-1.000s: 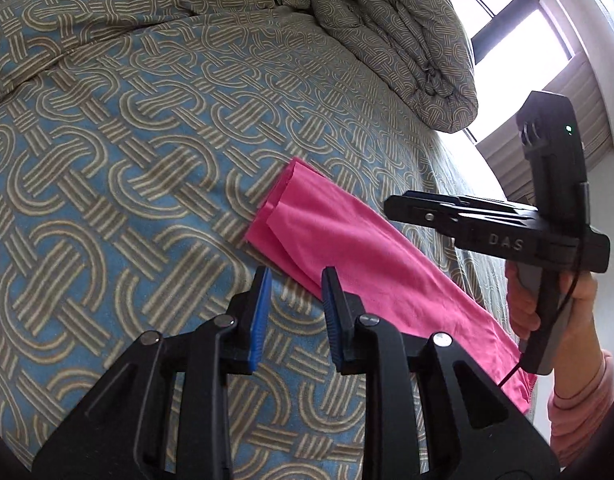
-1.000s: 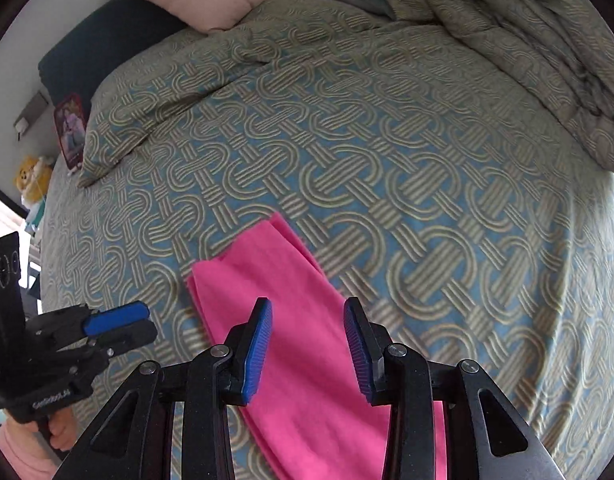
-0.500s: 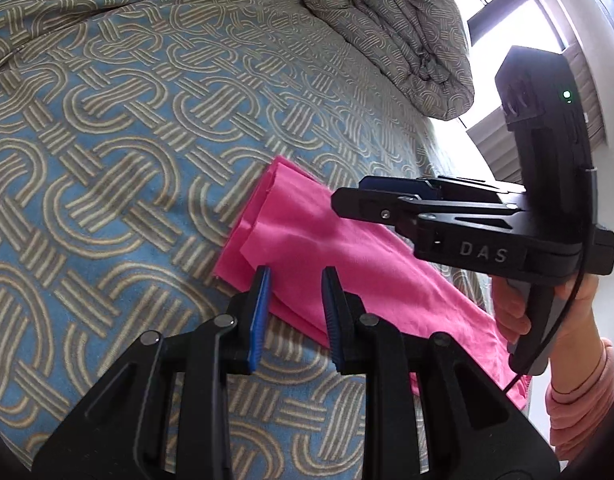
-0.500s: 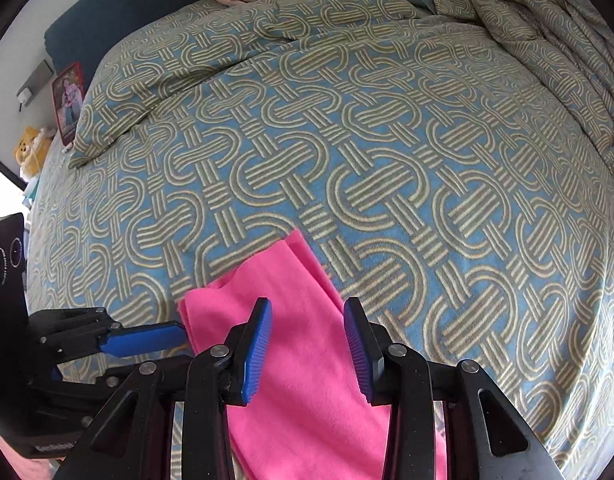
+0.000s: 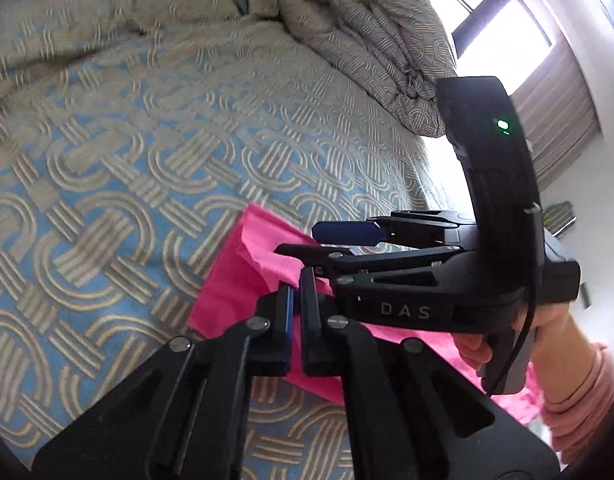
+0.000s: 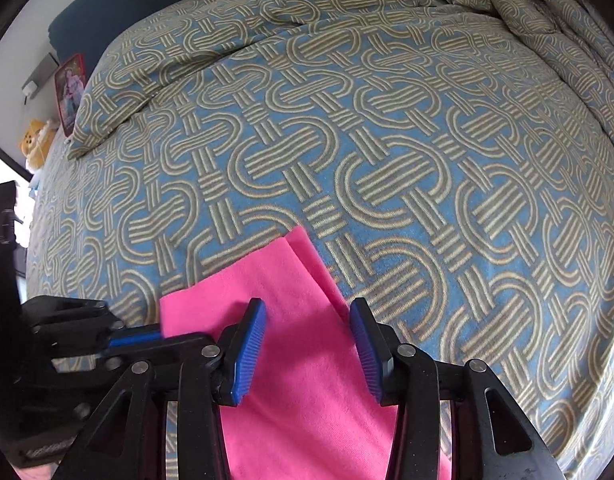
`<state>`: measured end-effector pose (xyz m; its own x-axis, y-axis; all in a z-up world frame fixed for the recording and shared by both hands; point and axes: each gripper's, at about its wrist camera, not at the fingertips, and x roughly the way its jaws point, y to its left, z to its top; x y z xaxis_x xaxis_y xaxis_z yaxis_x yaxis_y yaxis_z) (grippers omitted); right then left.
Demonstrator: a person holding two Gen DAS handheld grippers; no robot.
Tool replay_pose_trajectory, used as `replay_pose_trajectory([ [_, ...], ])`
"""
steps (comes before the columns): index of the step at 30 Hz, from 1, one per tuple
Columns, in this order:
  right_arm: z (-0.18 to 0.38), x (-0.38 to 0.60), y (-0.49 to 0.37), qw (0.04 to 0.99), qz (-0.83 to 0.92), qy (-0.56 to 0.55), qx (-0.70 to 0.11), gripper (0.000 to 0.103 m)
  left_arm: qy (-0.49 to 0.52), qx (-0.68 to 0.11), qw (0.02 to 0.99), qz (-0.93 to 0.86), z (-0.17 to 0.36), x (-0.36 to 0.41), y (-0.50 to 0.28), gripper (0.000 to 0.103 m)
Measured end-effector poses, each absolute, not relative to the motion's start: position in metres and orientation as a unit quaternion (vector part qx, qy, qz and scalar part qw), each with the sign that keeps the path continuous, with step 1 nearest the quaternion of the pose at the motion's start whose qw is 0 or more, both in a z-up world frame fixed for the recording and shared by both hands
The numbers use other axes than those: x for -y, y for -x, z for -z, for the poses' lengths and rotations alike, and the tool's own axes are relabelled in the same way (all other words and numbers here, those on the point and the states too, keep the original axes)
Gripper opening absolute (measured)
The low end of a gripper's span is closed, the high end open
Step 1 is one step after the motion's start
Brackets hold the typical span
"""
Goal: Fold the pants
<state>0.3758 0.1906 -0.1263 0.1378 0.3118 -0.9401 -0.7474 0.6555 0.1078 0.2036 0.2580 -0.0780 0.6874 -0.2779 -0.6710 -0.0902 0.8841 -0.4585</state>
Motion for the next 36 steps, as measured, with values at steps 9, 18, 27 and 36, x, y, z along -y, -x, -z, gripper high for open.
replay_pose_trajectory([
  [9, 0.119, -0.187, -0.39, 0.741, -0.355, 0.185, -0.539, 0.045, 0.187, -0.416, 0.89, 0.013, 0.079, -0.271, -0.18, 0.006],
  [18, 0.13, -0.207, -0.367, 0.691, -0.421, 0.257, -0.529, 0.045, 0.223, -0.429, 0.875, 0.009, 0.094, -0.285, -0.162, 0.006],
  [27, 0.12, -0.214, -0.366, 0.692, -0.452, 0.254, -0.503, 0.004, 0.231, -0.43, 0.873, 0.018, 0.099, -0.279, -0.171, 0.006],
  [36, 0.134, -0.205, -0.394, 0.702, -0.423, 0.219, -0.529, 0.006, 0.236, -0.429, 0.872, 0.027, 0.098, -0.273, -0.192, 0.036],
])
